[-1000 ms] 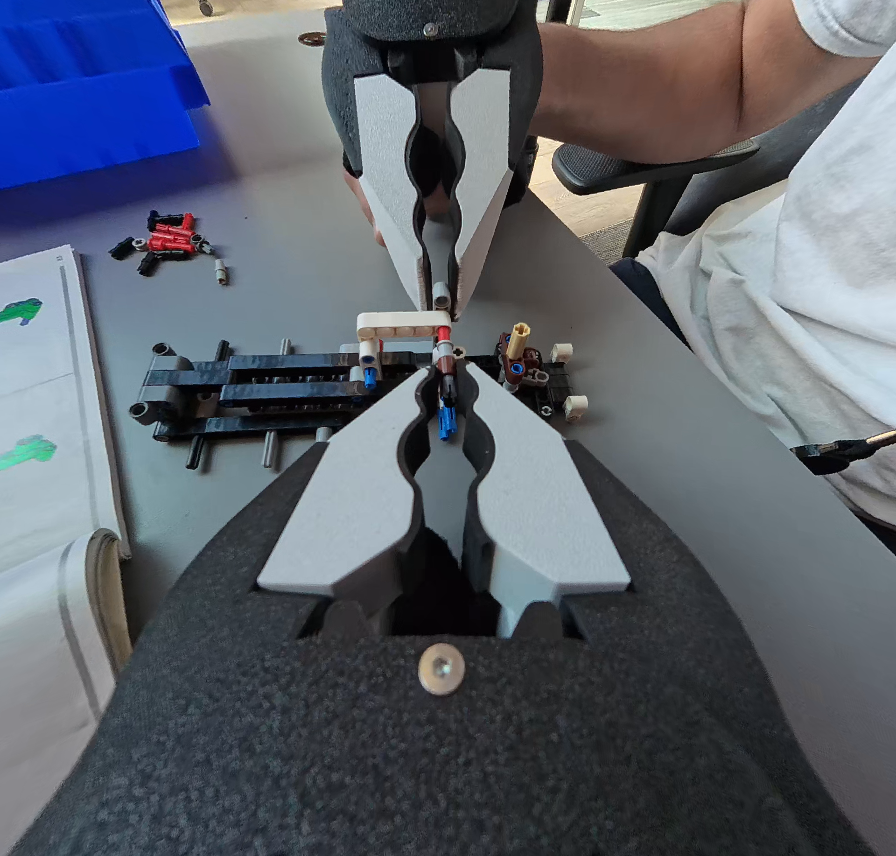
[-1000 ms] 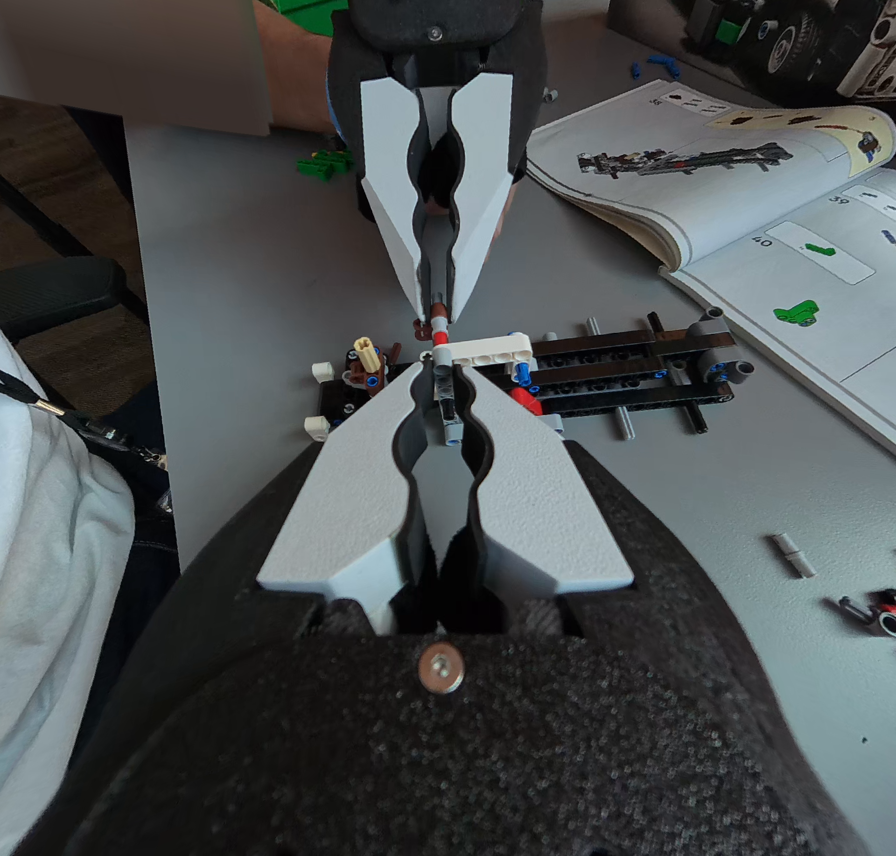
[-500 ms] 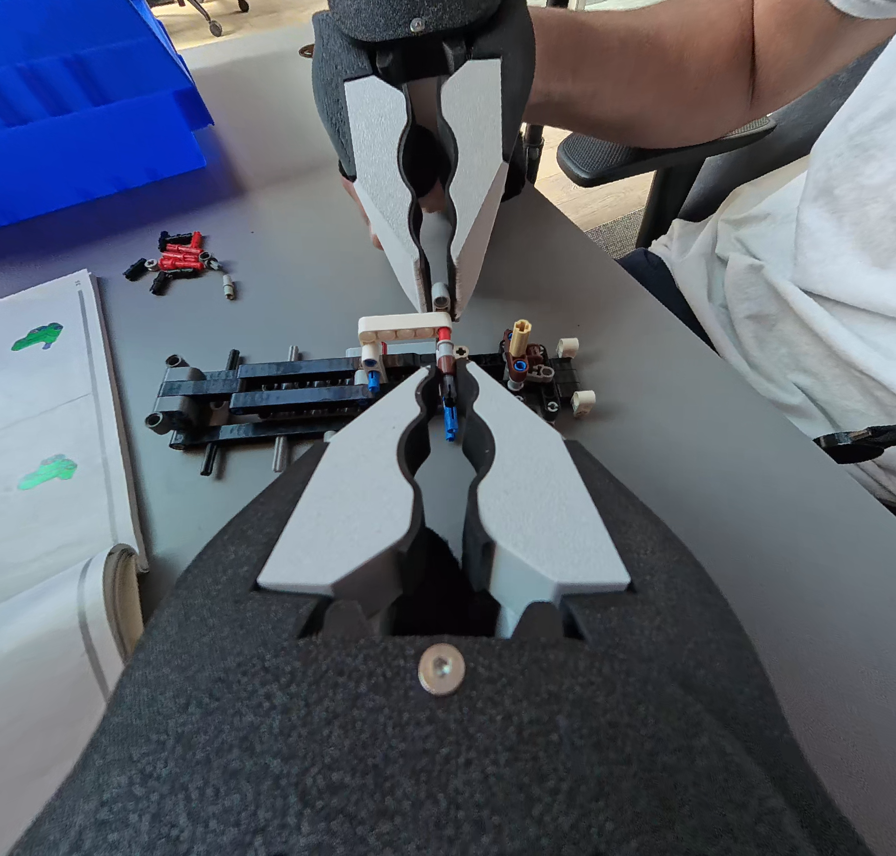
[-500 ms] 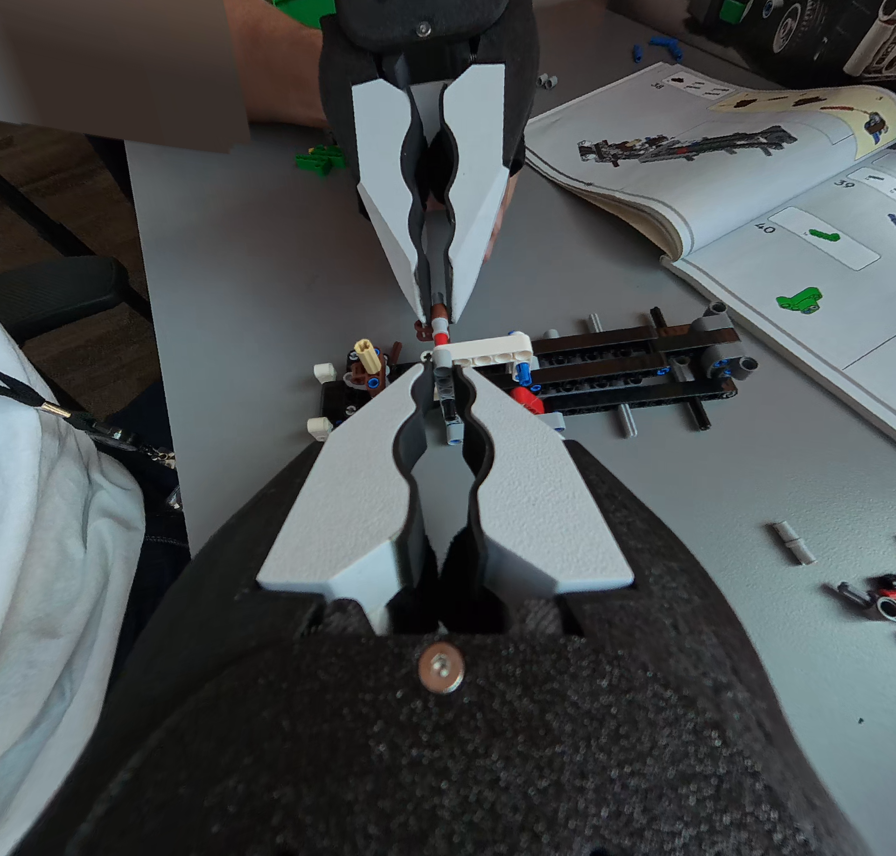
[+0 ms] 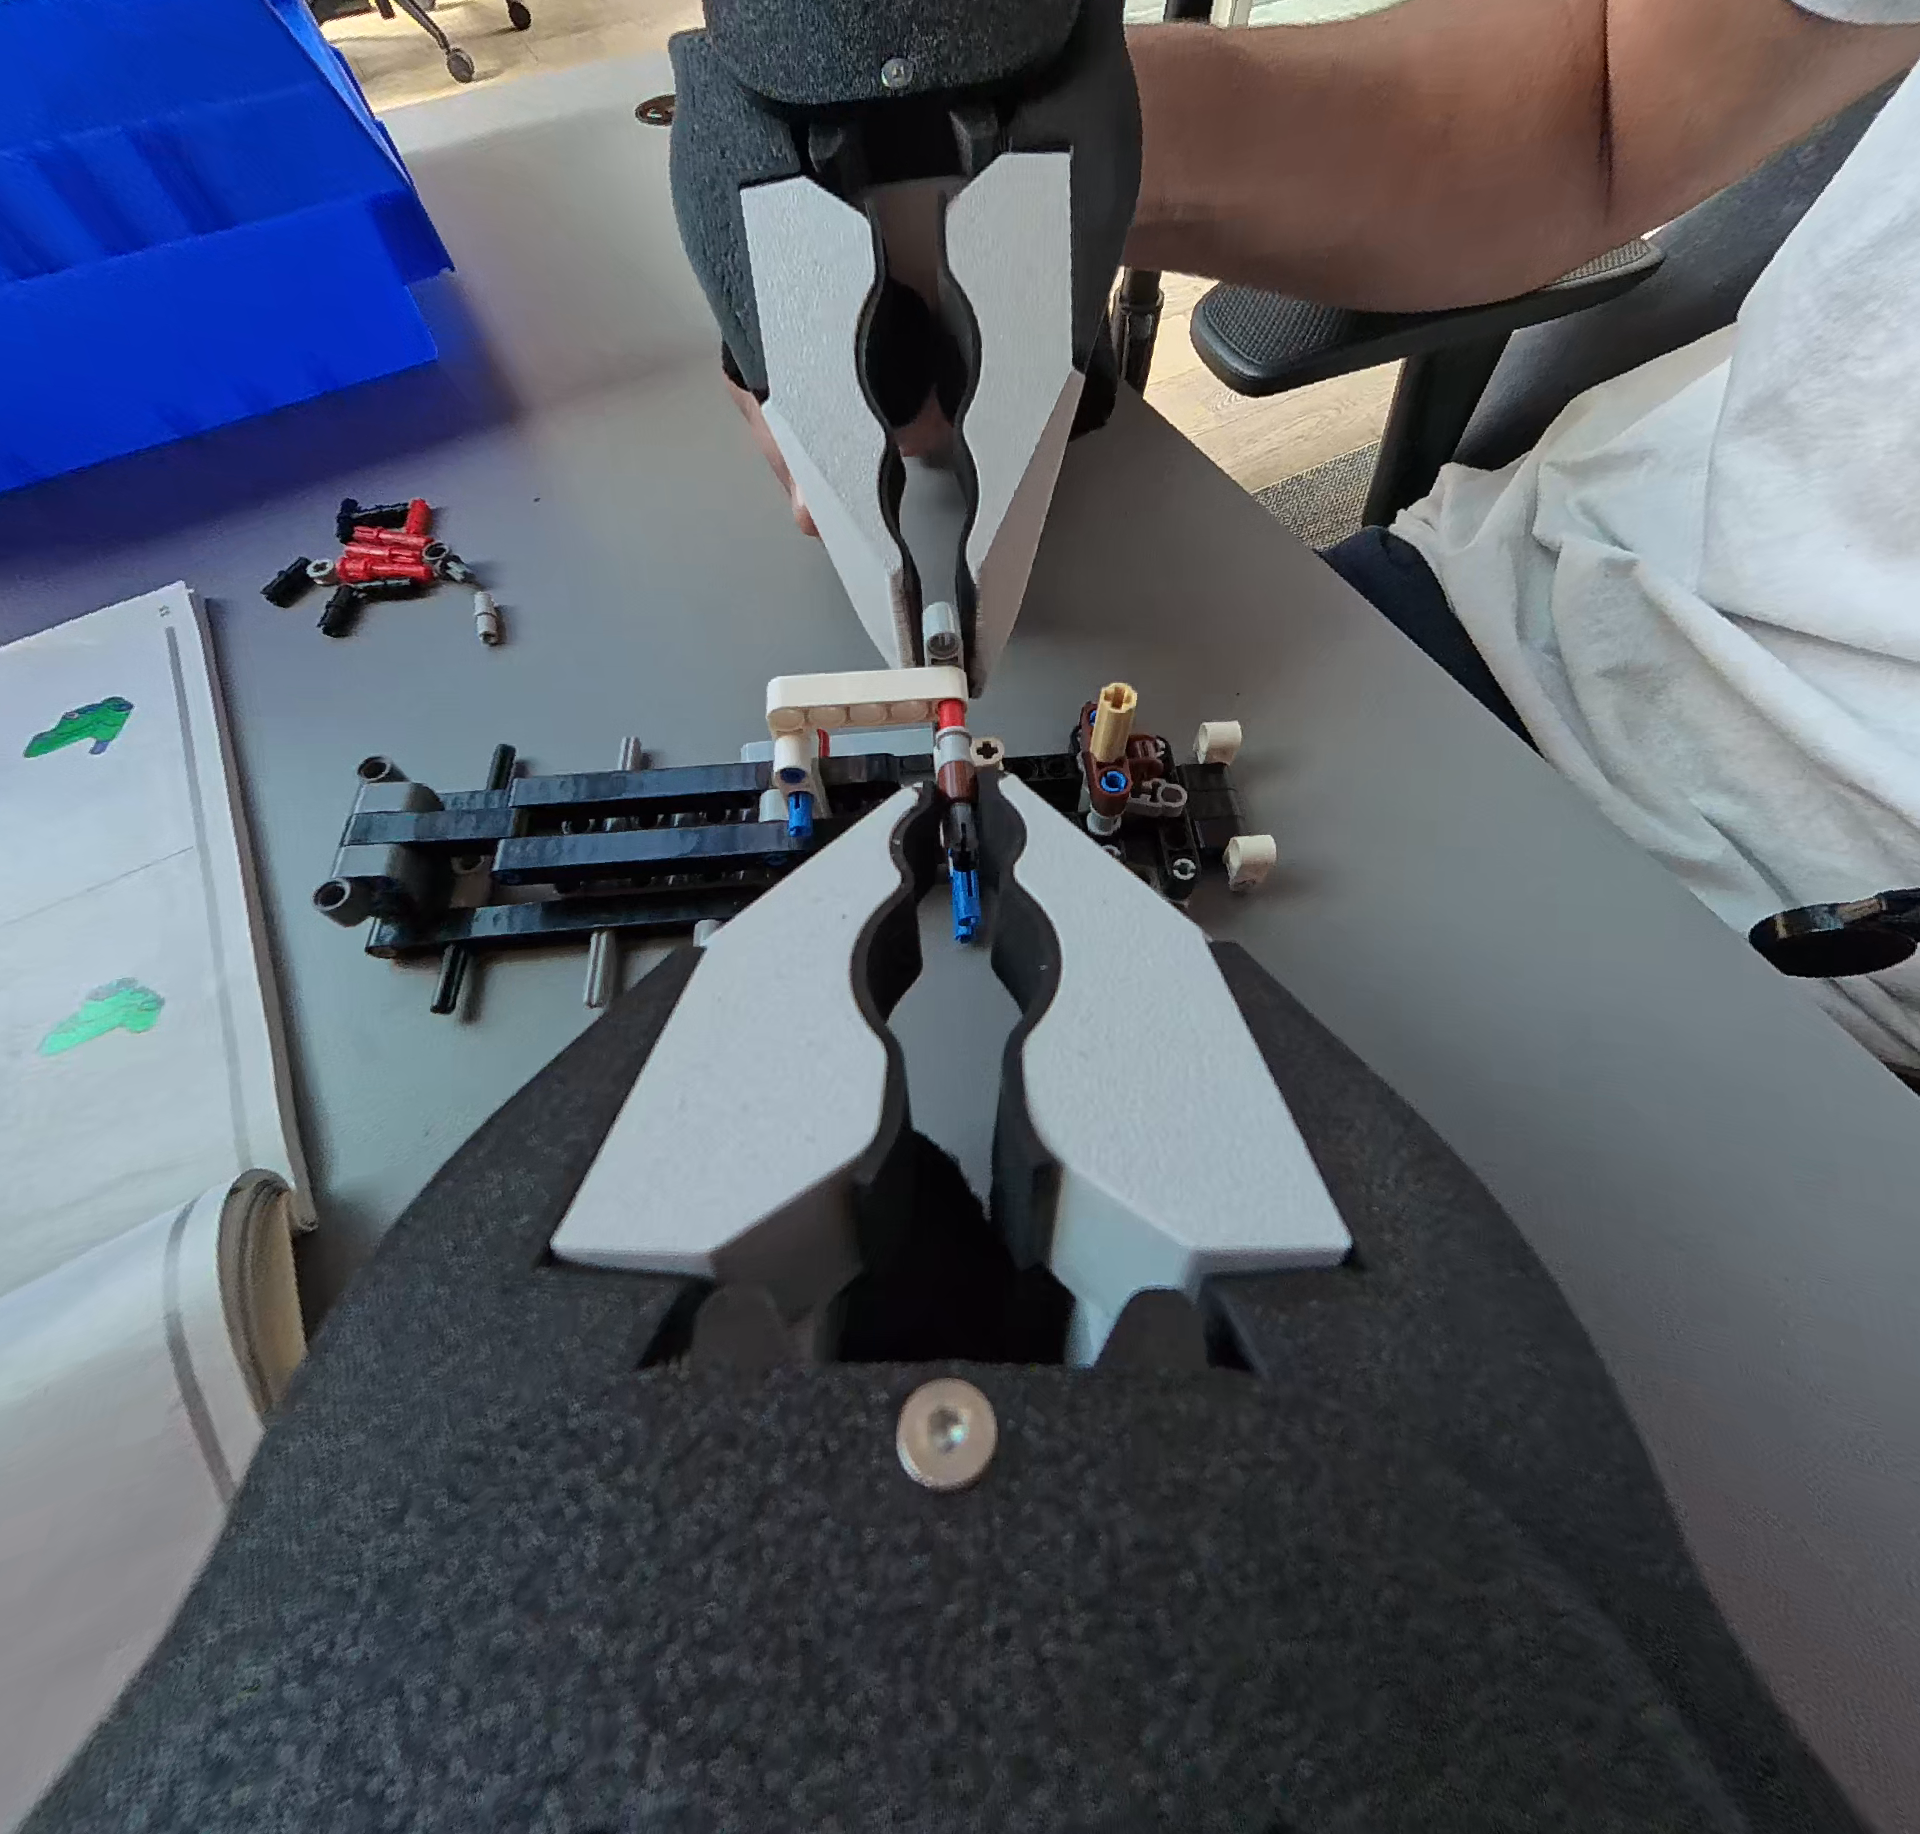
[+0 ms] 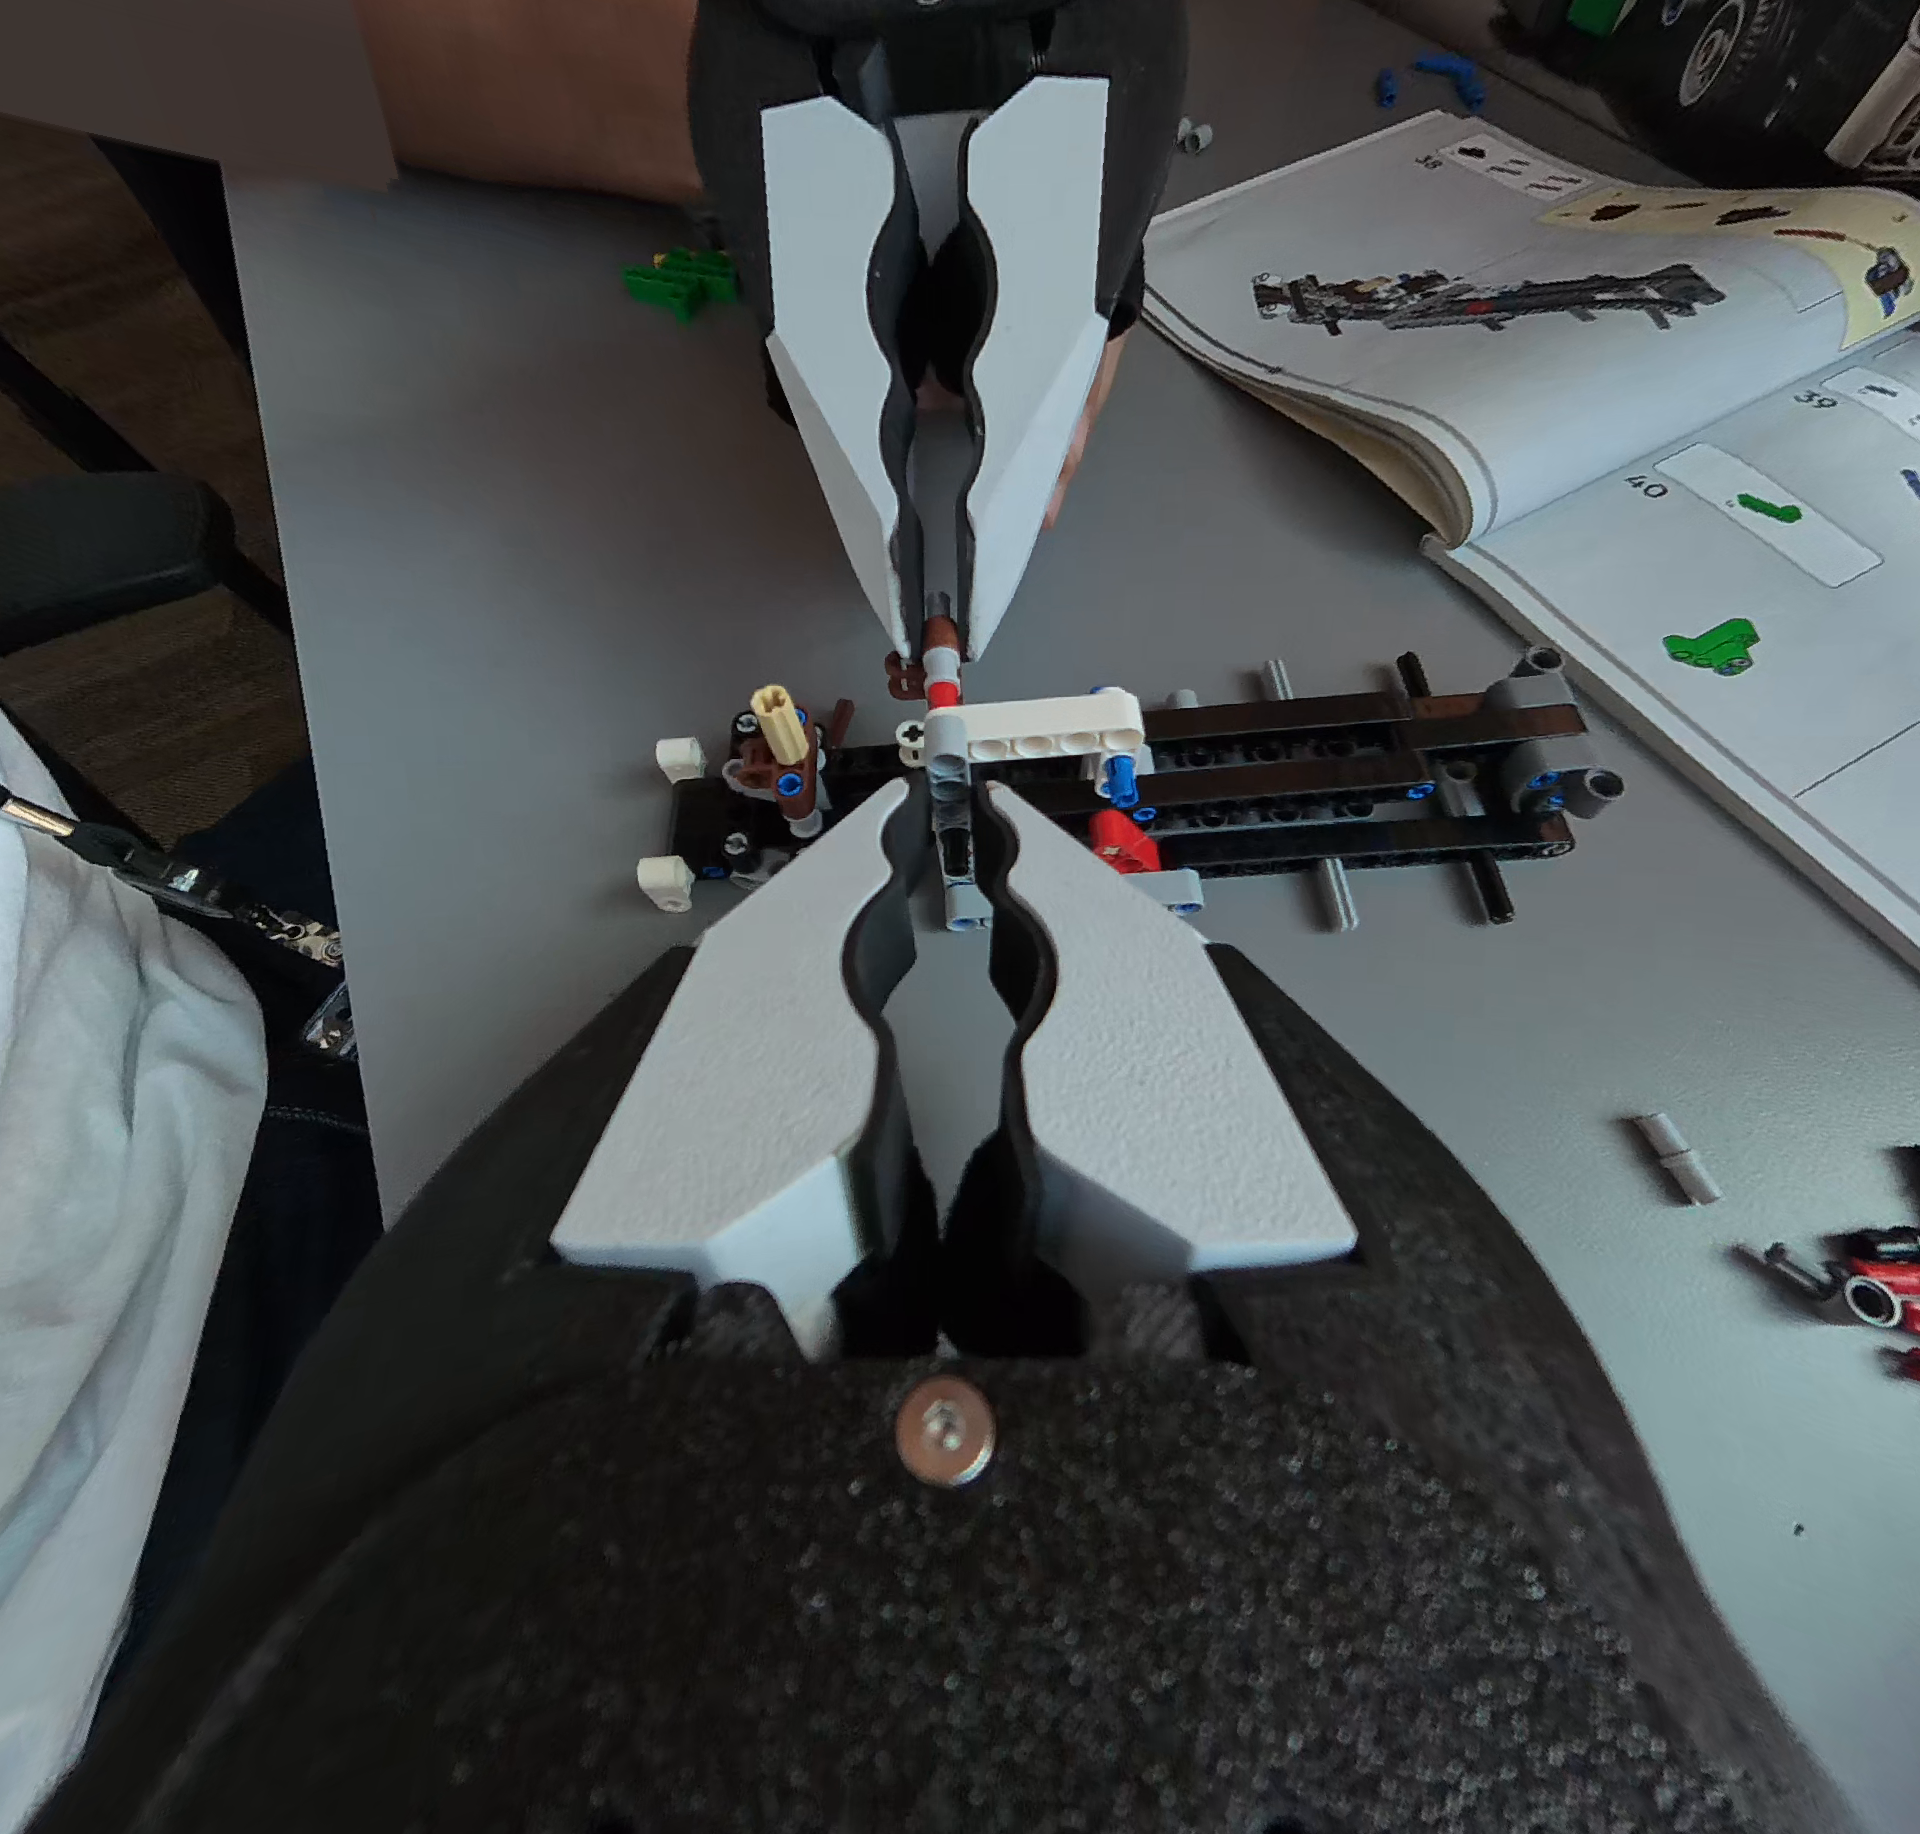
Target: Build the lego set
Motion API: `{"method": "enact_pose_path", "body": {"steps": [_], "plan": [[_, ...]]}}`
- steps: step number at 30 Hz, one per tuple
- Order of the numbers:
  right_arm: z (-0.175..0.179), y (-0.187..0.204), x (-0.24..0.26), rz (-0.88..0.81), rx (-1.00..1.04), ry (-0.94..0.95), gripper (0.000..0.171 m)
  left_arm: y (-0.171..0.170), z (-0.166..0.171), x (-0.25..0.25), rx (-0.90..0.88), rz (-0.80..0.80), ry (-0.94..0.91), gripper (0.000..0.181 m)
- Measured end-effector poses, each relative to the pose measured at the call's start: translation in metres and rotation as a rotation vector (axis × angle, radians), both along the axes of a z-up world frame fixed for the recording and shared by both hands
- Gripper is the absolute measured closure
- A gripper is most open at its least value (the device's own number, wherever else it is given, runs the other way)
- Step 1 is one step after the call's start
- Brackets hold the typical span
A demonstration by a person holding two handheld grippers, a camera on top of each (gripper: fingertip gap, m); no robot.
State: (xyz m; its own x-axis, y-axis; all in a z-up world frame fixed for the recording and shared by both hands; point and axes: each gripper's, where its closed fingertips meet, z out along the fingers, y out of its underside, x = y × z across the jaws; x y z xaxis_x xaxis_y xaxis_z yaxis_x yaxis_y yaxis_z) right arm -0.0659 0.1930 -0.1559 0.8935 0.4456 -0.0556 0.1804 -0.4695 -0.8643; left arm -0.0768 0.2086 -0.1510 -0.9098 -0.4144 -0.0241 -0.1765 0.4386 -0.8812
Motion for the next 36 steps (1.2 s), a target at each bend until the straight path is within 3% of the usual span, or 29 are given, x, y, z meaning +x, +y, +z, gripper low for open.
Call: {"method": "enact_pose_path", "body": {"steps": [17, 22, 24, 29, 36], "plan": [[-0.001, -0.001, 0.001, 0.019, -0.048, -0.028, 0.165, -0.004, 0.001, 0.001, -0.001, -0.025, 0.001, 0.177], [0.0, -0.001, 0.0, -0.054, -0.043, 0.003, 0.164, -0.001, 0.0, 0.0, 0.003, -0.021, -0.011, 0.176], [0.004, -0.007, 0.0, -0.094, -0.021, -0.009, 0.156, -0.001, 0.0, 0.0, 0.002, -0.022, -0.01, 0.176], [0.021, -0.038, -0.006, -0.242, 0.06, 0.153, 0.153, 0.001, 0.0, -0.006, -0.007, -0.053, 0.015, 0.176], [0.026, -0.077, -0.033, -0.231, 0.106, 0.323, 0.153, 0.011, 0.001, -0.006, -0.012, -0.045, 0.029, 0.176]]}}
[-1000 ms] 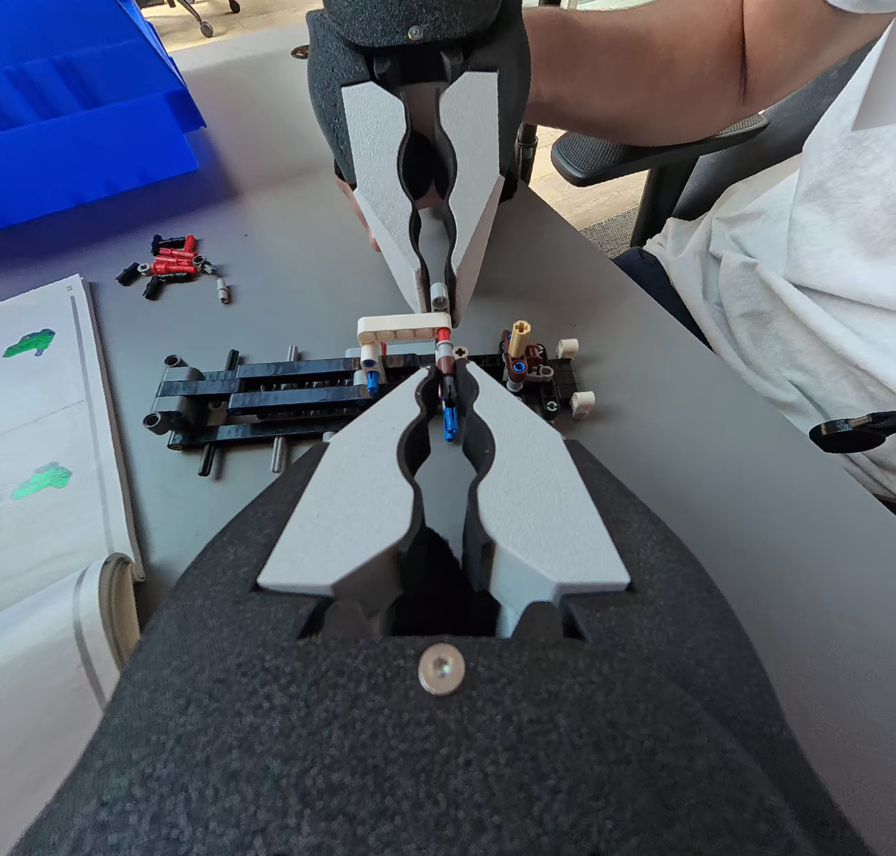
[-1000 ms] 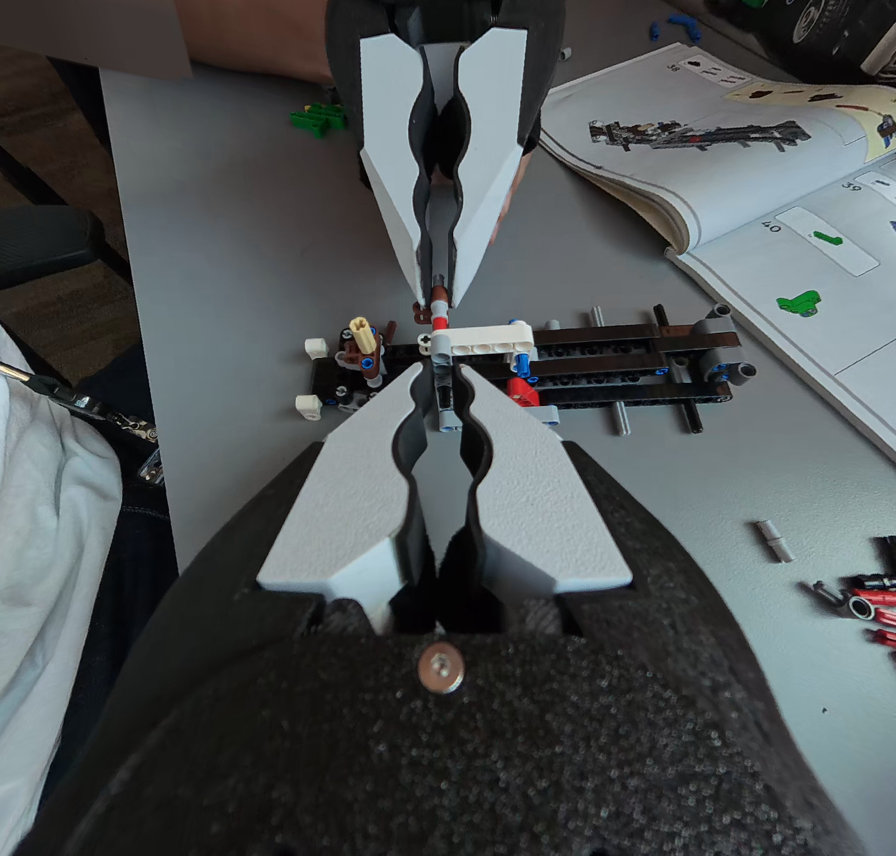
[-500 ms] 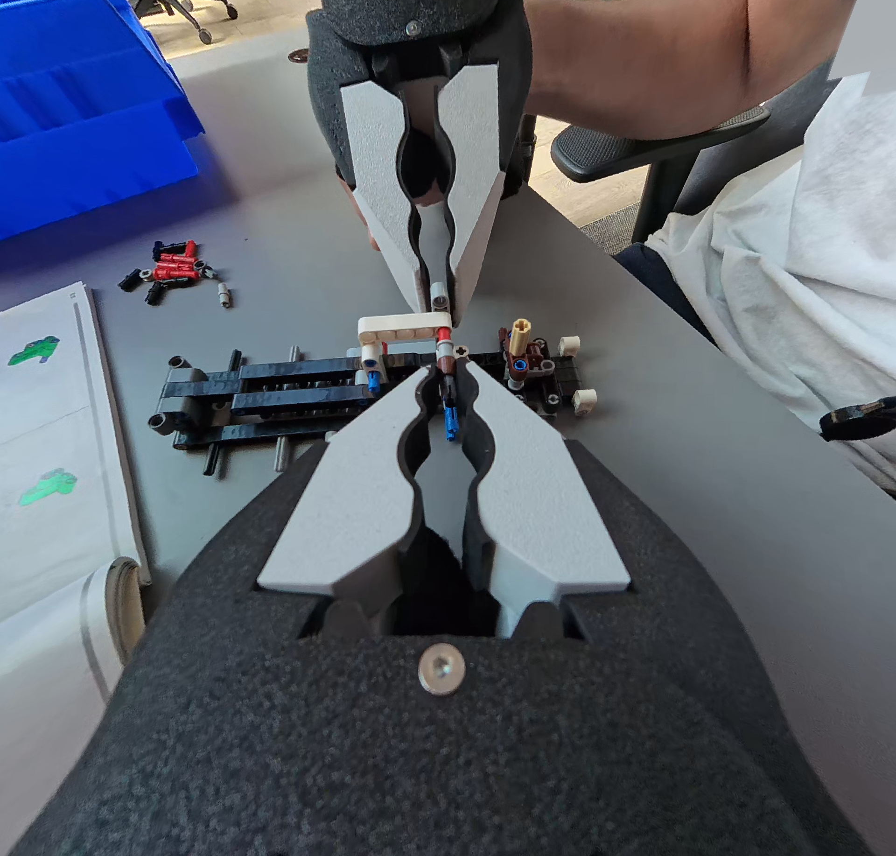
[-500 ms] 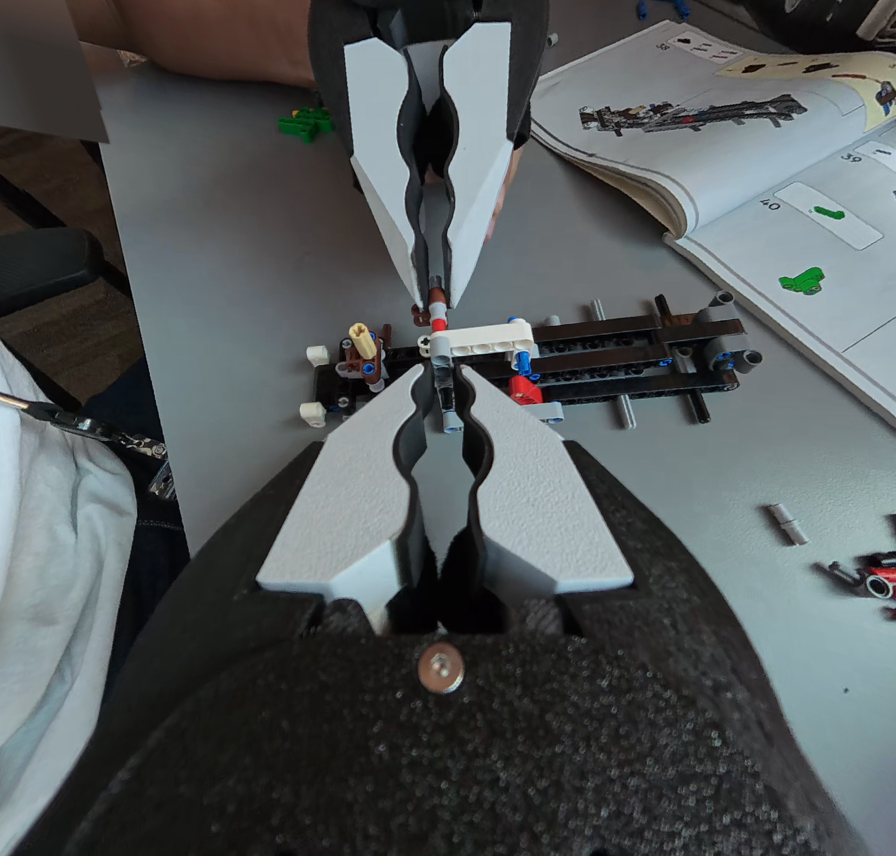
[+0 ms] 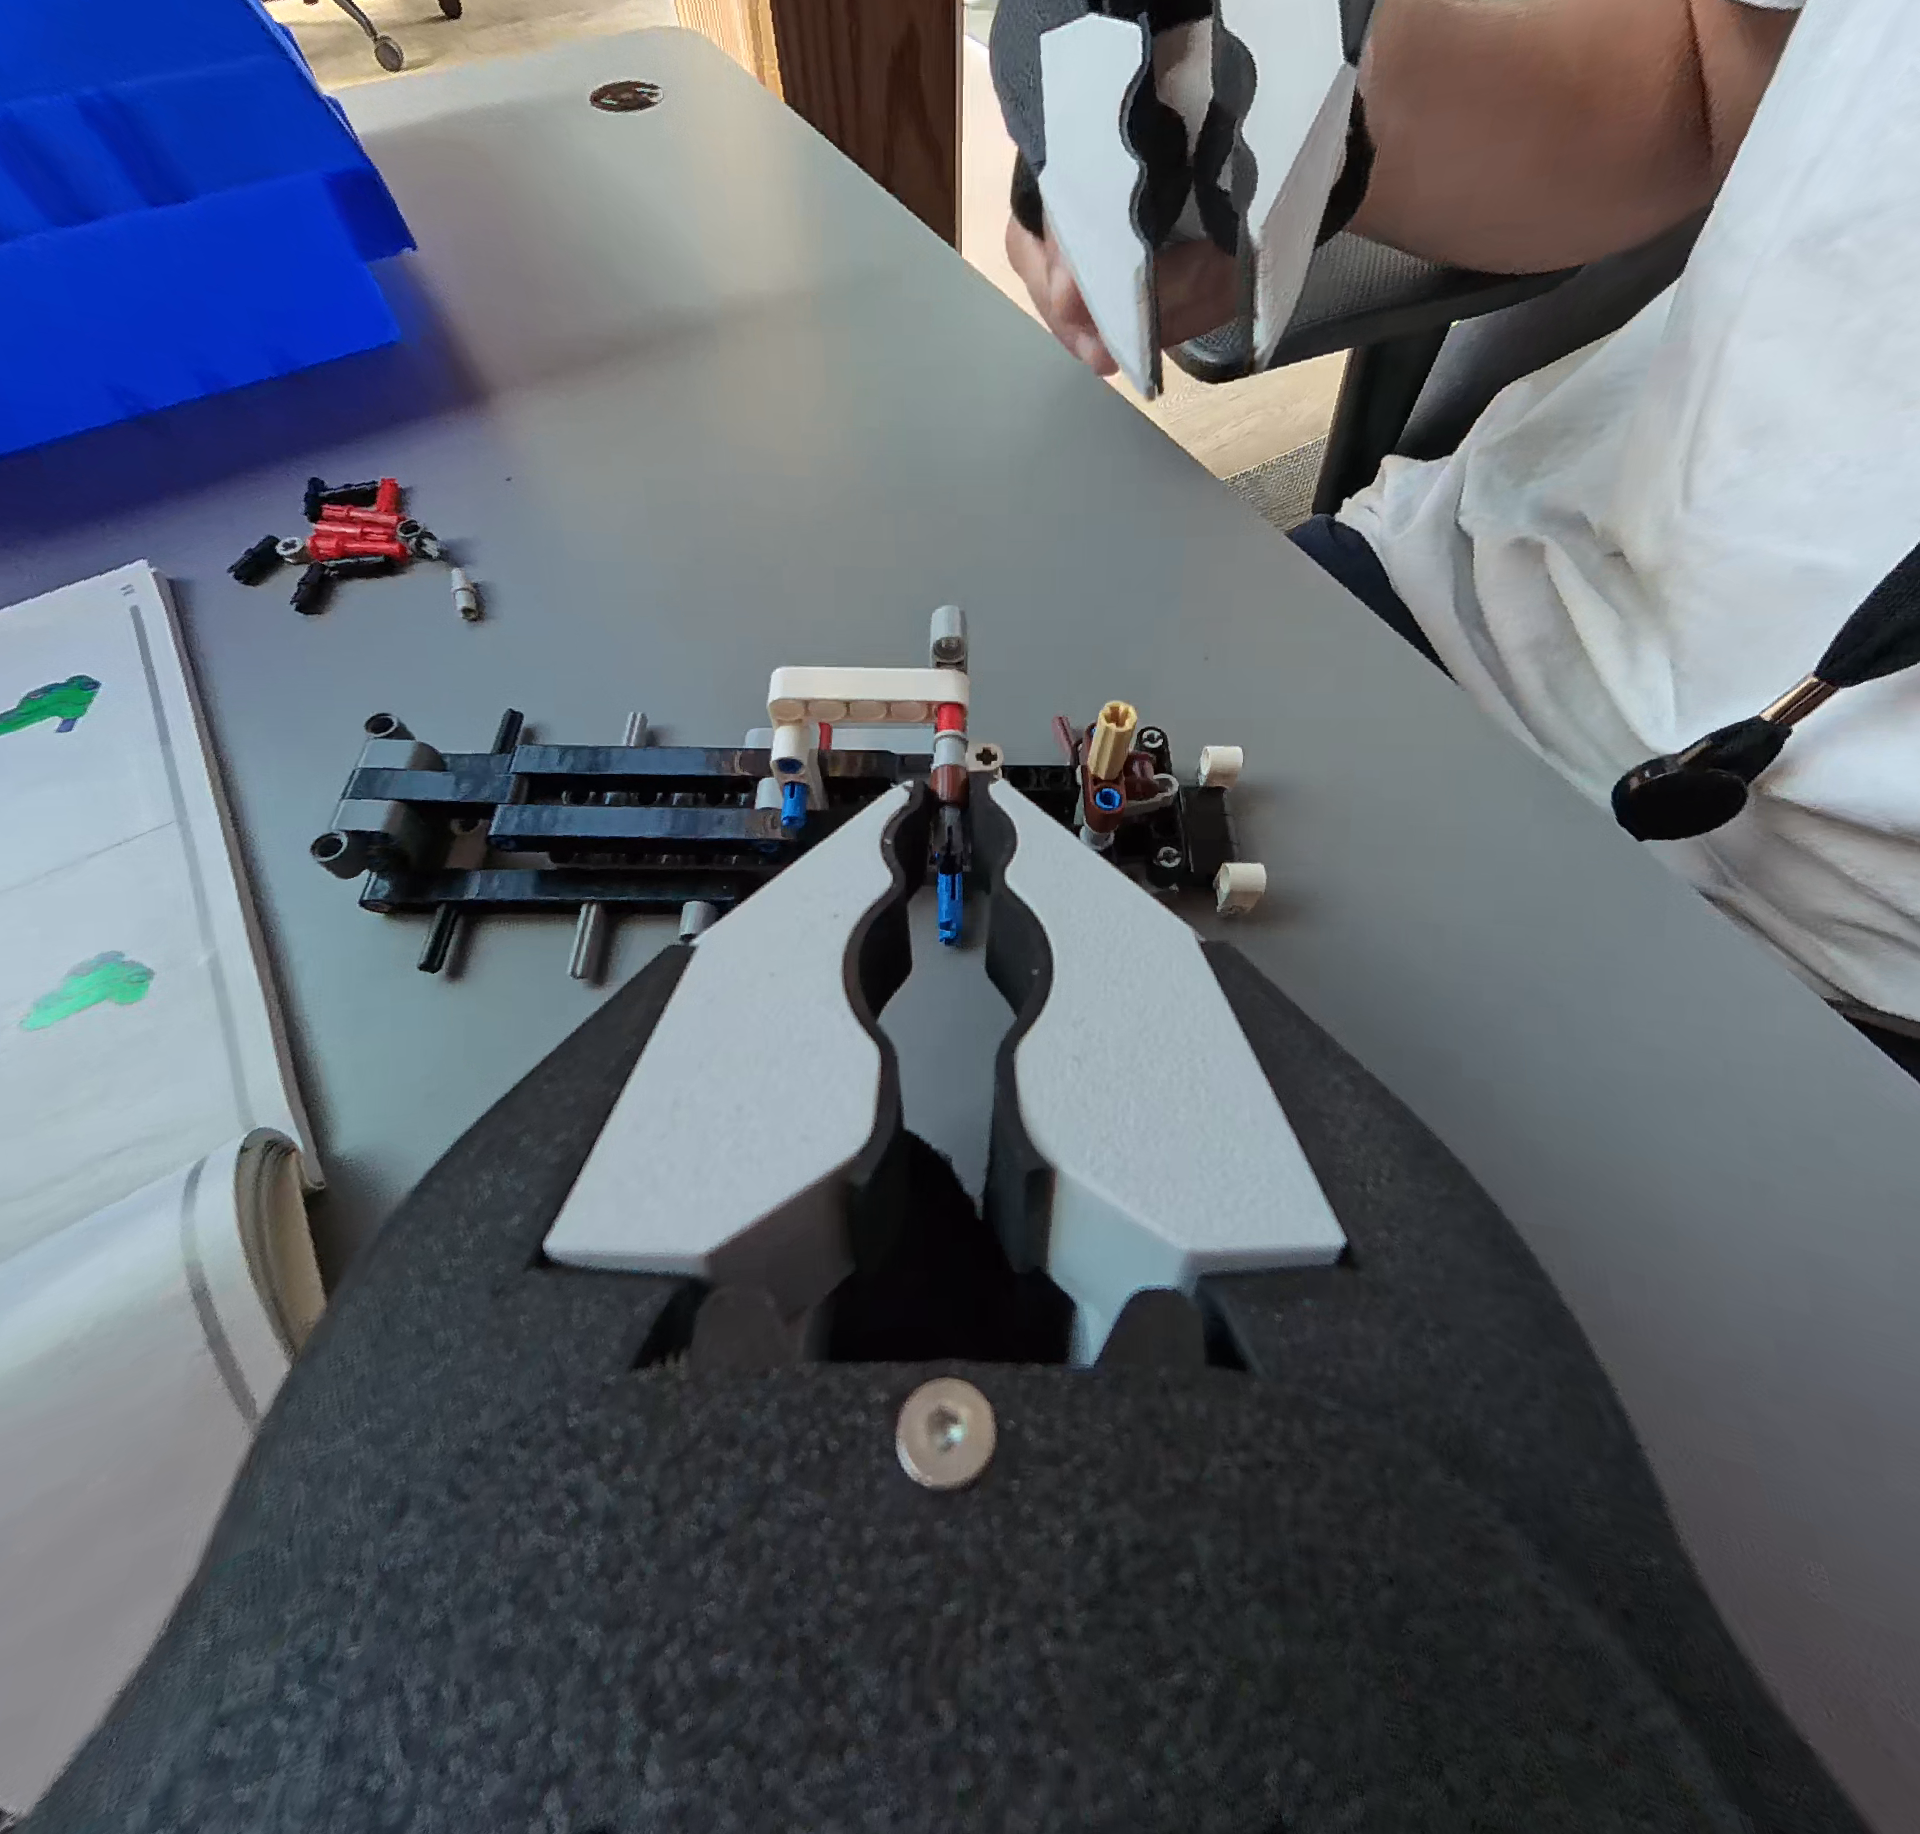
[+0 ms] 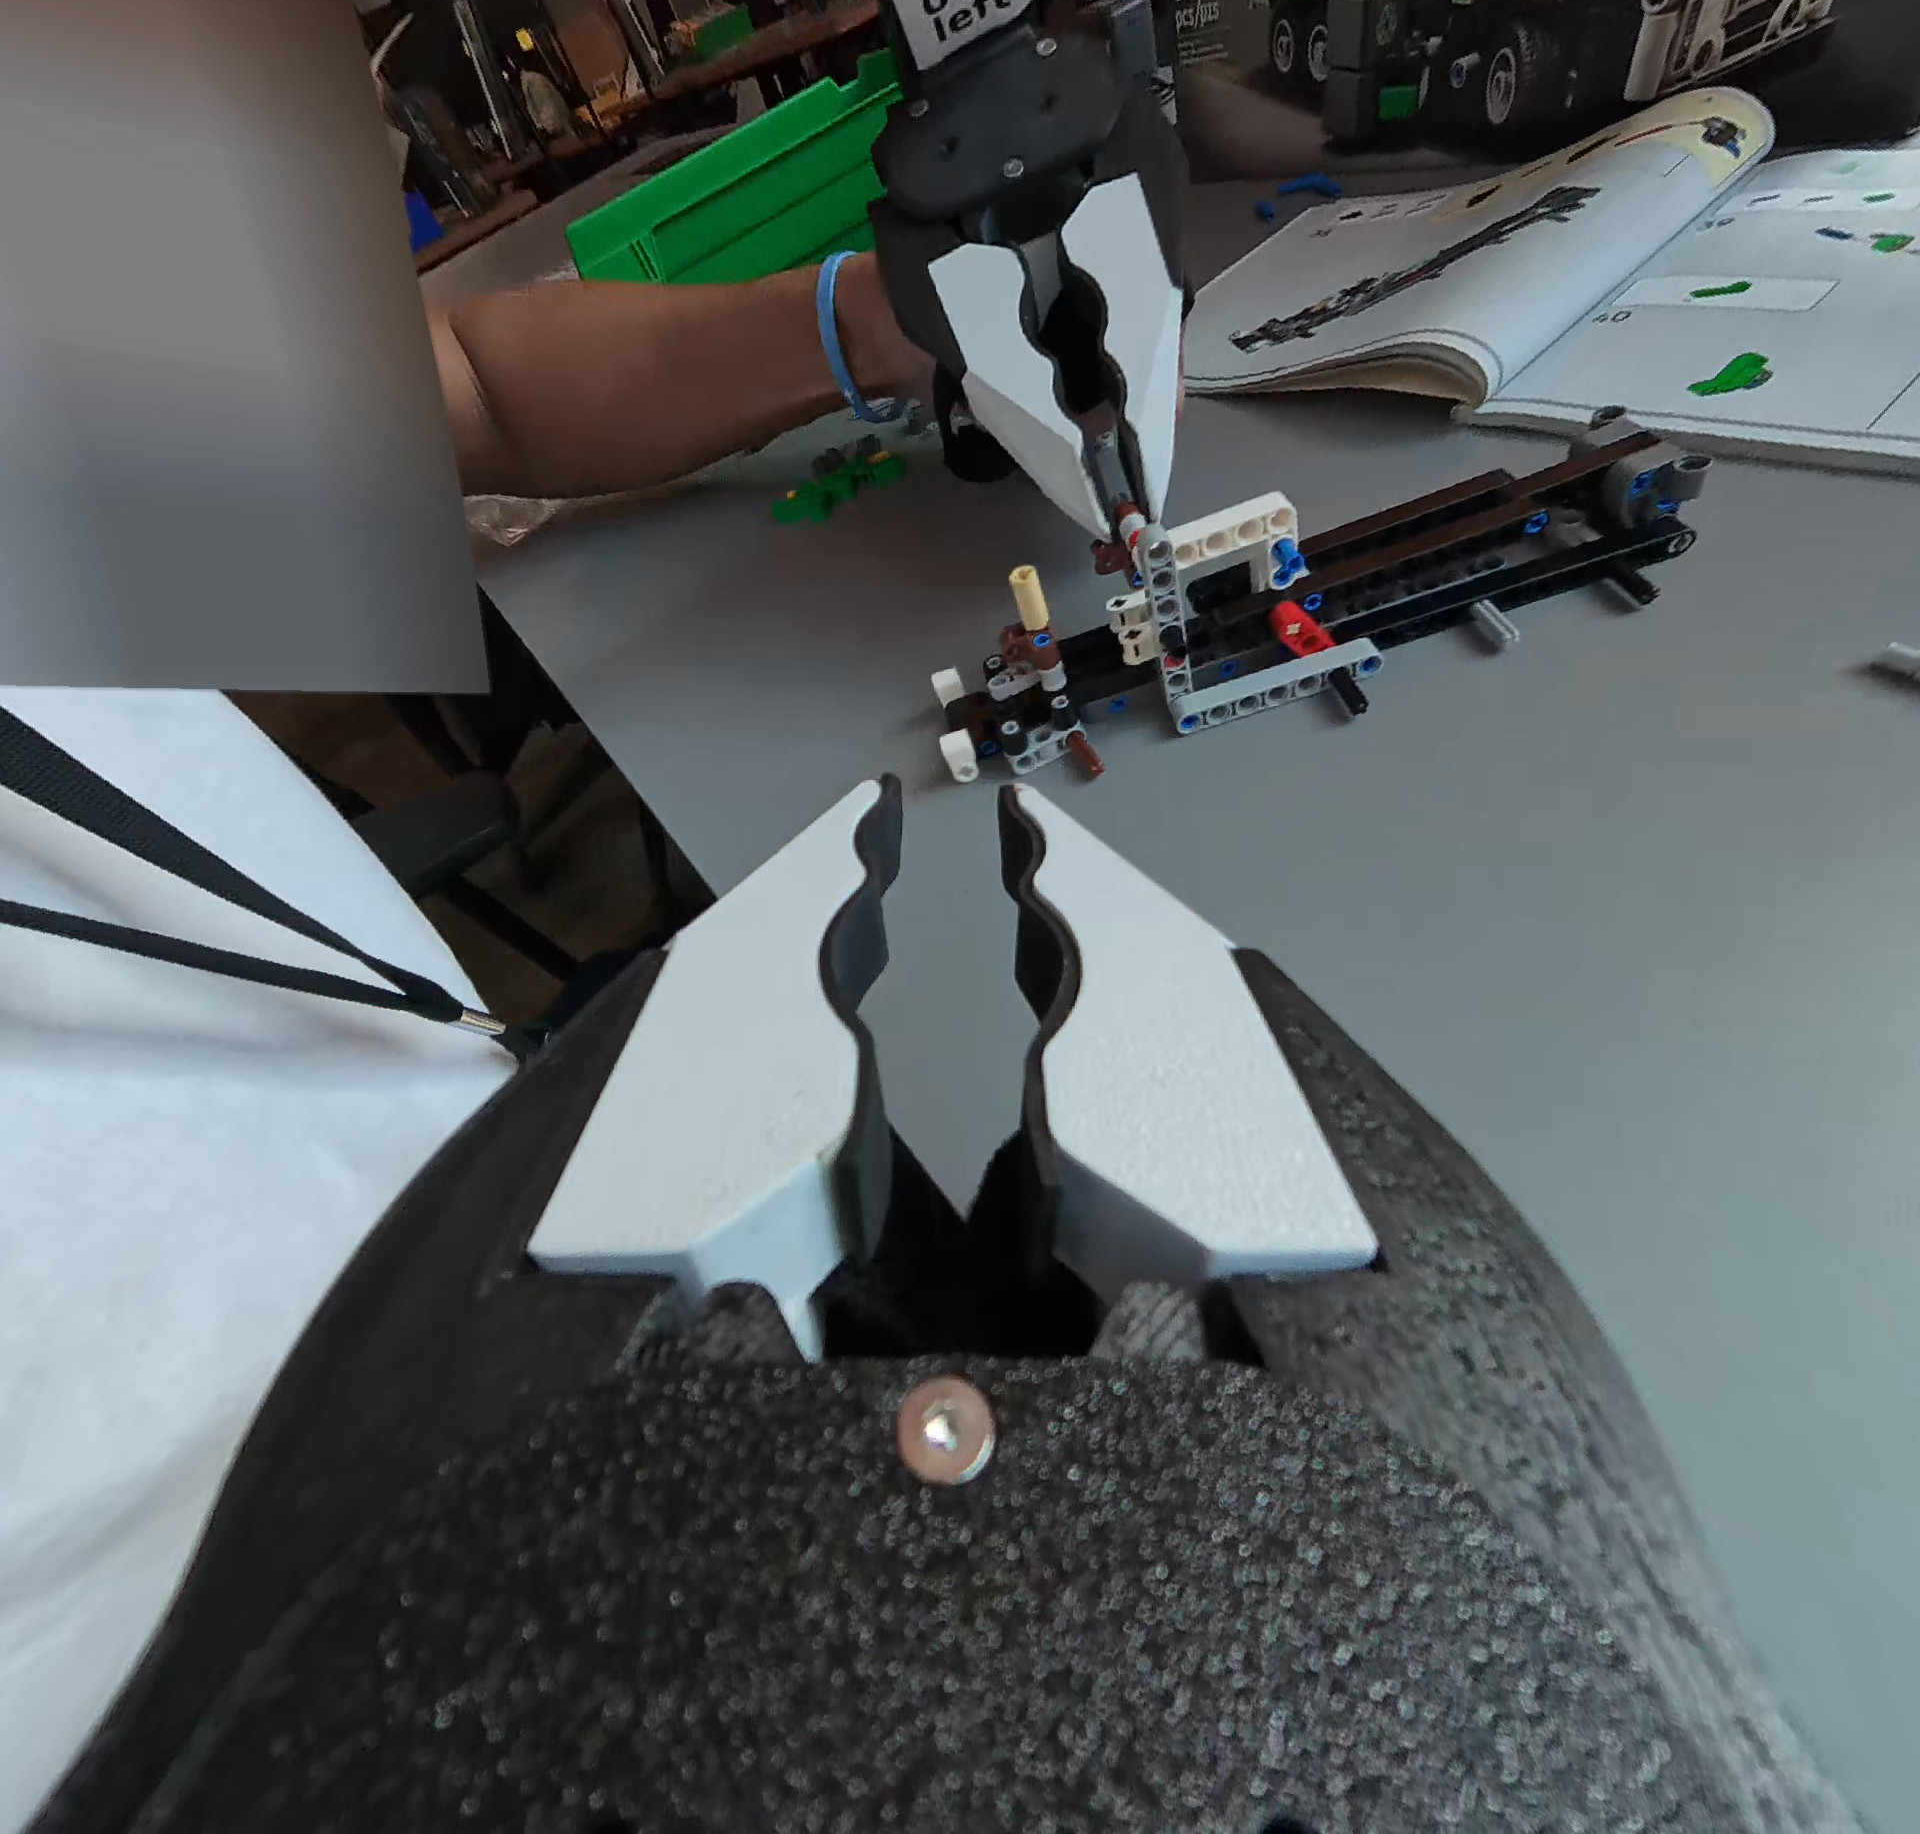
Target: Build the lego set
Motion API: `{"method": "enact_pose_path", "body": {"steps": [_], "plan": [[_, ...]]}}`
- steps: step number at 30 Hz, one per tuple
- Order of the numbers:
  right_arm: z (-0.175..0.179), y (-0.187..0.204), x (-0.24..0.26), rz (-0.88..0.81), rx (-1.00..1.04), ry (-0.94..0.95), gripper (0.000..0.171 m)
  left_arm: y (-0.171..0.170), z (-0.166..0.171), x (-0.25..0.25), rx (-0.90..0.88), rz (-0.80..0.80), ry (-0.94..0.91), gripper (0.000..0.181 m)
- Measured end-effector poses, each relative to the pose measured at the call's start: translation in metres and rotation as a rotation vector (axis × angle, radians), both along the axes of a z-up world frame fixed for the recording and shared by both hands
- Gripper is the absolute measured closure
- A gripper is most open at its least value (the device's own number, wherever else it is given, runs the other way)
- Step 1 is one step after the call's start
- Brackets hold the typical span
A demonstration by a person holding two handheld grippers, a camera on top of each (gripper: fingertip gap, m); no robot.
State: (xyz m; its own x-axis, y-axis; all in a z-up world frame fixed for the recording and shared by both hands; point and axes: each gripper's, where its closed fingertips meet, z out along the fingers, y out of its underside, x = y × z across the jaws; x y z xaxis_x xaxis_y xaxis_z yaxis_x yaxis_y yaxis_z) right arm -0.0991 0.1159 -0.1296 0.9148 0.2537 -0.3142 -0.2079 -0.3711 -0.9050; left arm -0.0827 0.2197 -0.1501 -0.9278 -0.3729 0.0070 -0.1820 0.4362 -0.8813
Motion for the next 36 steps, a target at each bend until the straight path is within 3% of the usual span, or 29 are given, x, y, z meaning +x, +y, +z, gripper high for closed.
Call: {"method": "enact_pose_path", "body": {"steps": [9, 14, 21, 23, 27, 36], "plan": [[-0.016, -0.005, 0.003, -0.031, 0.015, -0.018, 0.154, 0.018, -0.002, 0.001, 0.108, 0.126, 0.116, 0.159], [-0.003, 0.001, 0.019, -0.01, 0.069, -0.2, 0.15, 0.034, -0.002, 0.001, 0.098, 0.322, 0.127, 0.151], [-0.011, 0.067, 0.019, 0.42, -0.035, -0.479, 0.12, 0.04, -0.002, -0.002, 0.091, 0.297, 0.107, 0.154], [0.001, 0.091, 0.021, 0.527, 0.029, -0.508, 0.12, 0.044, -0.003, 0.001, 0.076, 0.316, 0.167, 0.146], [0.009, 0.116, 0.015, 0.76, 0.009, -0.496, 0.11, 0.05, -0.003, -0.002, 0.079, 0.391, 0.207, 0.151], [-0.019, 0.155, -0.003, 0.965, -0.069, -0.436, 0.1, 0.07, -0.001, -0.009, -0.004, 0.538, 0.113, 0.154]]}}
